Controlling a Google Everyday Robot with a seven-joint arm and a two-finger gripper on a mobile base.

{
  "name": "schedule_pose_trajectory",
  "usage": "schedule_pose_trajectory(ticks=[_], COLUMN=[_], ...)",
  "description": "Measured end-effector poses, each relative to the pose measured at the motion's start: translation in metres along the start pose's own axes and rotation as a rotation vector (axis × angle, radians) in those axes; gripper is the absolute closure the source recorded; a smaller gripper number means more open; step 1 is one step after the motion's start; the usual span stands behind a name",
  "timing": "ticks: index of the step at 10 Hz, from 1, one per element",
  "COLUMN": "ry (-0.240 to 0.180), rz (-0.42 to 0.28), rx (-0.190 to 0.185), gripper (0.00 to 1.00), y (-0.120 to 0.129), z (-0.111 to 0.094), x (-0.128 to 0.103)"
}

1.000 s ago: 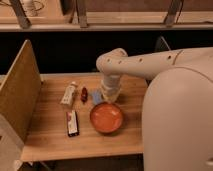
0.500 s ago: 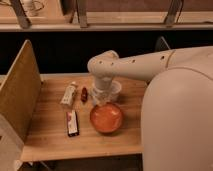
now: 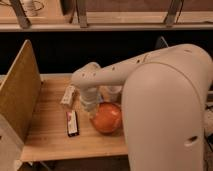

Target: Push the eraser across the table

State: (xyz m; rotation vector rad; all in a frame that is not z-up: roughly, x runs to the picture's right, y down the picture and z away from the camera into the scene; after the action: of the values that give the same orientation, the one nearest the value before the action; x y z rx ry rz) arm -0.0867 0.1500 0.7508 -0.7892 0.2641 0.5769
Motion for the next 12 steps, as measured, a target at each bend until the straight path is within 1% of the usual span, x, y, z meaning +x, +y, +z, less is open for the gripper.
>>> schedule_pose_trajectory(ticks=[1,2,3,7,8,10,11,12], ry=[0.026,0.053,0.065,0.066,0.057,0.041,0.045,0.057], rz=[-0.04,-0.087,-0.111,-0.11,-0.109,-0.139,-0.147,-0.155], rx=[0.003,0.014,0.038,0.042,0.032,0.008,0.009,0.019], gripper=[1.0,1.0,1.0,1.0,1.0,1.0,1.0,1.0], y=[0.011,0.021,0.023,0.022,0.023,0.032,0.032,0.029], z=[0.01,0.02,0.026,0.027,0.031,0.044,0.047,0.052], x=[-0.006,-0.012,-0.017,-0.017,-0.019,-0.034,-0.038,-0.042])
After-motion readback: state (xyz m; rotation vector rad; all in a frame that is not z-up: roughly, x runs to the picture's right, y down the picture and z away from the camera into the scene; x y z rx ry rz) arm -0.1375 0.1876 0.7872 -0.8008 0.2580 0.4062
